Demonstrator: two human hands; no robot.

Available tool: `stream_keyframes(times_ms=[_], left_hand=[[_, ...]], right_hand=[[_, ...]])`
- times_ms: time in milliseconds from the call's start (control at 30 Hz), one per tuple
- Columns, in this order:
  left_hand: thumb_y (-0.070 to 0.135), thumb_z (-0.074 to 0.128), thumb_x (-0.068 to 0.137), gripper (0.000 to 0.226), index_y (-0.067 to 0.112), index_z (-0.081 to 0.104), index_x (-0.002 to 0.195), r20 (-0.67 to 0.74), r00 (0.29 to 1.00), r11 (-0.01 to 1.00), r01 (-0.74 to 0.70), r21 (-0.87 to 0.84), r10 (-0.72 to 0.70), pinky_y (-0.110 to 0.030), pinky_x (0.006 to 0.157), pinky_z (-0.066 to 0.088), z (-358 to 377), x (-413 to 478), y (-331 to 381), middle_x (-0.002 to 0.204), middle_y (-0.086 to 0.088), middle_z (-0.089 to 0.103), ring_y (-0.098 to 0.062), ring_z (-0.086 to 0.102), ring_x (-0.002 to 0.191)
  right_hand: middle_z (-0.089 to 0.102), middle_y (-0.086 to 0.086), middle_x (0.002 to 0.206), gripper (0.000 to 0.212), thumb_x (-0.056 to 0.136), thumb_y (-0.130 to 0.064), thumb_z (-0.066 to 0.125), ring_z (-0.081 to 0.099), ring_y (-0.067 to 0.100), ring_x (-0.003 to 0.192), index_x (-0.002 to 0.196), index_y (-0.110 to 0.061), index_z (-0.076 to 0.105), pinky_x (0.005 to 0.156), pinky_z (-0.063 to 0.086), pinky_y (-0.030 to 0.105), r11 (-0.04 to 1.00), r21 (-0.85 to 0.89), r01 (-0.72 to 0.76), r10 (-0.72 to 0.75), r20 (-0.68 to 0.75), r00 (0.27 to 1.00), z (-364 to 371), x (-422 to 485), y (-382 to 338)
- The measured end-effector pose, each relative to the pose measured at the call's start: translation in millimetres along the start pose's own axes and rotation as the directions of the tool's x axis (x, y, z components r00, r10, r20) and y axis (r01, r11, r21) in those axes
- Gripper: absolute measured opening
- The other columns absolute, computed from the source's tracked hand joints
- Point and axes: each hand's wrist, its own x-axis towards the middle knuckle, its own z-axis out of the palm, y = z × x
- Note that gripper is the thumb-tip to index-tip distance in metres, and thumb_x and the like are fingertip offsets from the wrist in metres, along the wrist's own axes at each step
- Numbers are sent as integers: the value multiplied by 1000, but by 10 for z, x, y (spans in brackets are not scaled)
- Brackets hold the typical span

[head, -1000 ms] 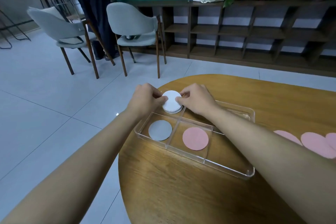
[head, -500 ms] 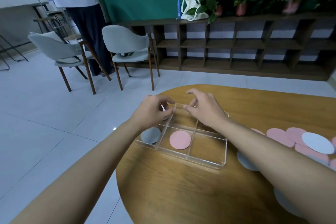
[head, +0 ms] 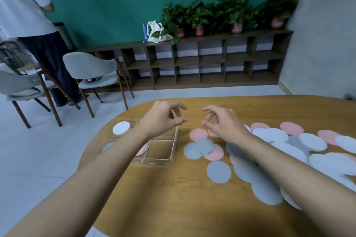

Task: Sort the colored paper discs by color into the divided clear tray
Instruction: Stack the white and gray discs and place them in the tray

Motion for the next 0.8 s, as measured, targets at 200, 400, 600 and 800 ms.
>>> stream_keyframes(times_ms=[200, 400, 600, 800], left_hand=[[39, 82, 86, 37, 26, 73, 120, 26, 995, 995, -95, 13, 95, -22, 74, 49, 465, 202, 610, 103, 9, 69, -11, 64, 84], [39, 79, 89, 39, 24, 72, 124, 84, 992, 995, -93, -42, 96, -25, 80, 53, 942, 373, 1018, 111, 8, 67, -8, 63, 90], [38, 78, 90, 34, 25, 74, 121, 88, 996, 985, -11, -173, 26, -19, 86, 50, 1442, 557, 1123, 120, 13, 71, -4, 64, 103], [42, 77, 88, 47, 27, 68, 132, 102, 991, 981, 100, -169, -83, -33, 104, 46, 1912, 797, 1062, 140, 9, 65, -20, 56, 132]], right_hand=[[67, -11, 101, 36, 89, -28, 75, 62, 14, 78, 124, -27, 66, 83, 54, 38, 996, -82, -22, 20, -30, 999, -581, -528, 469], [66, -13, 104, 36, 88, -25, 76, 60, 13, 85, 123, -28, 68, 81, 53, 36, 993, -99, -68, 63, -49, 997, -939, -857, 921], [62, -14, 115, 36, 94, -29, 69, 54, 9, 104, 129, -30, 63, 78, 47, 31, 963, -252, -92, 76, -72, 994, -1016, -948, 1329], [60, -11, 124, 39, 97, -28, 66, 47, 13, 122, 135, -27, 62, 85, 48, 35, 945, -305, -121, 101, -78, 992, -1001, -962, 1647]])
